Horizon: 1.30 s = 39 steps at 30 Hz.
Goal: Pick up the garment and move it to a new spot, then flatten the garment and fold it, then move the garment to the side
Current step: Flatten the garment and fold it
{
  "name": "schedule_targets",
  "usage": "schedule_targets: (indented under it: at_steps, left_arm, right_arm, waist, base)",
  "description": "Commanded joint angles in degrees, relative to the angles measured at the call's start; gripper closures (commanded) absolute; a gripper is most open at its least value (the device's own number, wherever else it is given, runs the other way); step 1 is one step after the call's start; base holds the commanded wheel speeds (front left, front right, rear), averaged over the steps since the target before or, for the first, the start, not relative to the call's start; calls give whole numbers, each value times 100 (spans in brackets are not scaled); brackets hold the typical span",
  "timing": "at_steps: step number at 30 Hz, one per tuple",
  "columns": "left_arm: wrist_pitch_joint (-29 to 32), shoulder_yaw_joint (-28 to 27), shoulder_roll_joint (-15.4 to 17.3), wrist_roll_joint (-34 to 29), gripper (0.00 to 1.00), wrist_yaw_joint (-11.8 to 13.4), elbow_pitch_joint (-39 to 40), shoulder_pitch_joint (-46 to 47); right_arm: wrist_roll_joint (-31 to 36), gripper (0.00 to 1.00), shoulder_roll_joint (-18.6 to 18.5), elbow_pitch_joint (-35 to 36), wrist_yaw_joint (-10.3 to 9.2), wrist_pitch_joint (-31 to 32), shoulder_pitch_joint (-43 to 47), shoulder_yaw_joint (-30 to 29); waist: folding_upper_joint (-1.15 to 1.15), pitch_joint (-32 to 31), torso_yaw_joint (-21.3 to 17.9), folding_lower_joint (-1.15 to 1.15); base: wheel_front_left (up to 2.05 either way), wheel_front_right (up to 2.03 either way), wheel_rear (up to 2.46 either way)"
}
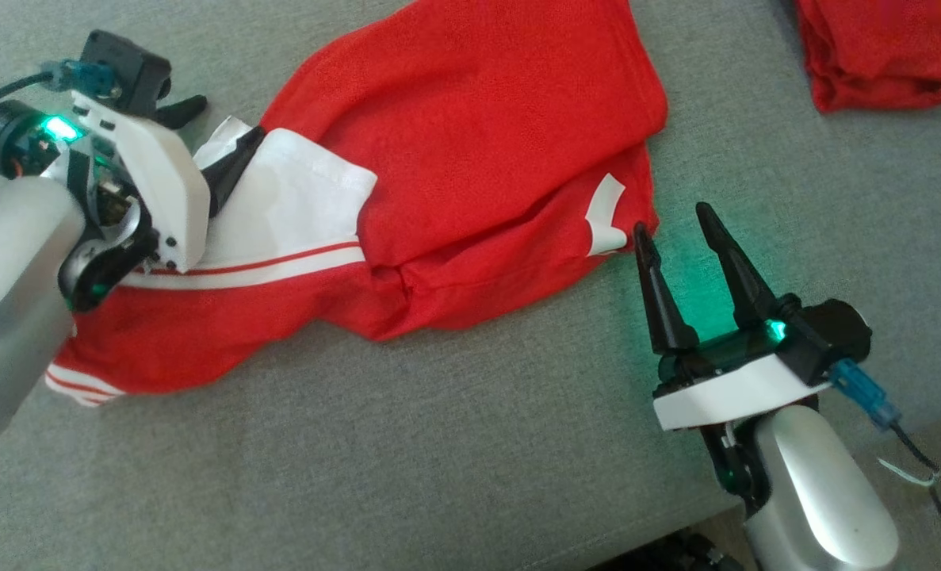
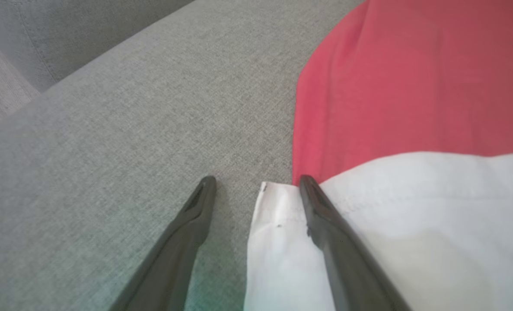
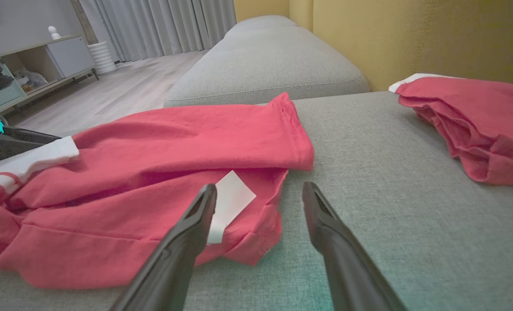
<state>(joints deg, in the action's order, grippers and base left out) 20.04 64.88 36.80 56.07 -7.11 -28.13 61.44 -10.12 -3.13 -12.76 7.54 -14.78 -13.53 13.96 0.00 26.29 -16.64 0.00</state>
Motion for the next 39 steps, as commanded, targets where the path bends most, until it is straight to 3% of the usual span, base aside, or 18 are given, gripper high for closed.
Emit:
schedule_targets:
  at_steps: [1,2,3,4,5,6,11,21,32,39]
  left_arm:
    - [87,-100,174,23,0,-22,21,212]
    - [104,-59,191,33,2,-25,25,209]
    - [124,-29,207,65,55,-28,27,198]
    - [158,5,222,104,56,-30,37,184]
    - [193,36,236,156,94,-32,56,165]
    - [237,63,249,216,100,-33,79,146]
    - [98,49,289,338,100,-36,216,201]
    - [-1240,-179,520,-274,100,11,782,538]
    - [-1857,-471,1314,-485,100,675,2403,201]
    - [-1906,-515,1524,-490,100,948,2943,35]
  right_arm:
    - [-53,0,23,188,-5,-22,-55,92]
    - [-64,0,23,192,-5,-22,-54,92]
    - [-73,0,23,196,-5,-22,-52,91]
    - [-80,0,23,201,-5,-22,-49,87]
    - [-86,0,23,205,-5,-22,-46,81]
    - [-90,0,24,209,-5,-22,-40,74]
    - [-93,0,24,220,-5,-22,-2,8]
    - [30,0,21,76,-5,-22,256,-151]
    - [-551,0,-259,-364,-5,-22,411,-110]
    - [-553,0,-211,-787,-5,-22,186,-328]
  waist:
    - [0,-9,-11,0]
    - [0,-14,-17,0]
    - [0,-18,-23,0]
    - [0,-23,-27,0]
    - [0,-28,-29,0]
    - [0,-32,-27,0]
    - [0,-71,37,0]
    - [0,-471,365,0]
    - [0,-714,823,0]
    - [0,-694,994,0]
  base:
    - [0,0,0]
    - [0,0,0]
    - [0,0,0]
    - [0,0,0]
    - [0,0,0]
    - [0,0,0]
    - [0,0,0]
    - [0,0,0]
    - [0,0,0]
    - [0,0,0]
